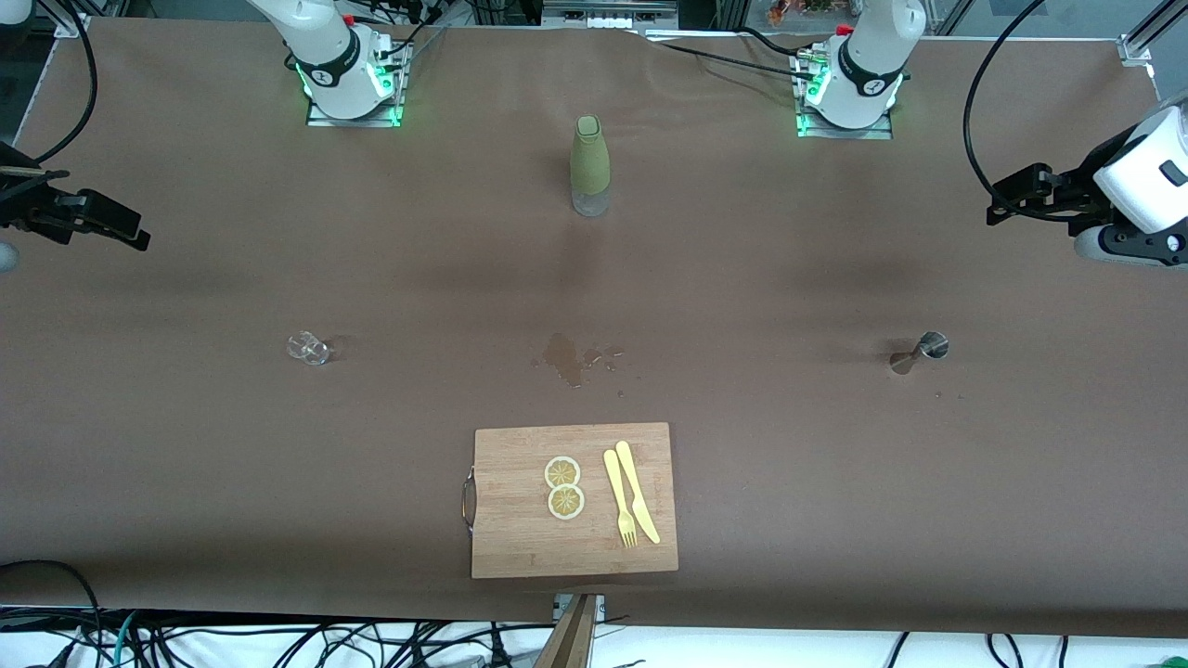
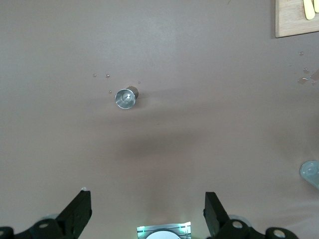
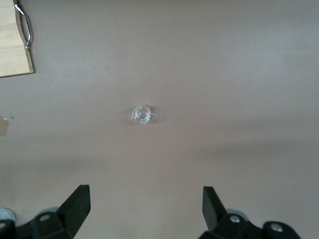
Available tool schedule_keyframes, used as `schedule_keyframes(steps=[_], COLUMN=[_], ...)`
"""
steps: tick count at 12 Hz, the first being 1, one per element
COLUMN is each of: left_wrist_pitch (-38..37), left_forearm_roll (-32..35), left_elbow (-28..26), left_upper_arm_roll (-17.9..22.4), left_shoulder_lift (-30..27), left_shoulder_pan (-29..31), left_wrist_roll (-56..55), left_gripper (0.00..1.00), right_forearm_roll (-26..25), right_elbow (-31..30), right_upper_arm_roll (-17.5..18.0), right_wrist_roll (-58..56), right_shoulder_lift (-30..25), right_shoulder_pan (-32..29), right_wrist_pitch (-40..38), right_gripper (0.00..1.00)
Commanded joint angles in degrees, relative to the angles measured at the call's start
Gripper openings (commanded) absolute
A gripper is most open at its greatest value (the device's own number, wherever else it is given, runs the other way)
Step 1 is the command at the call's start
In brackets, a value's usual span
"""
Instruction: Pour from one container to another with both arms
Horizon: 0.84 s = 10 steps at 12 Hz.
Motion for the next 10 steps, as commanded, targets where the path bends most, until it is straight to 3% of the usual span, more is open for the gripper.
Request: schedule_keyframes(steps=[1, 10], left_wrist_pitch=[-1.3, -0.9], left_forearm_roll=[1.9, 1.8], left_elbow=[-0.3, -1.2], left_upper_arm_roll=[1.5, 1.9], left_shoulder_lift=[-0.9, -3.1], left_shoulder_pan=[-0.8, -0.2], left_wrist_roll=[-0.9, -0.9], left_gripper=[1.00, 1.00], right_forearm_roll=[-0.8, -0.4], right_elbow=[0.7, 0.7], right_upper_arm_roll=[0.3, 0.1], right_wrist_roll=[-0.6, -0.6], right_shoulder_lift=[0.1, 0.2], right_shoulder_pan=[0.0, -0.1], right_wrist_pitch=[-0.1, 0.2], right_gripper=[1.00, 1.00])
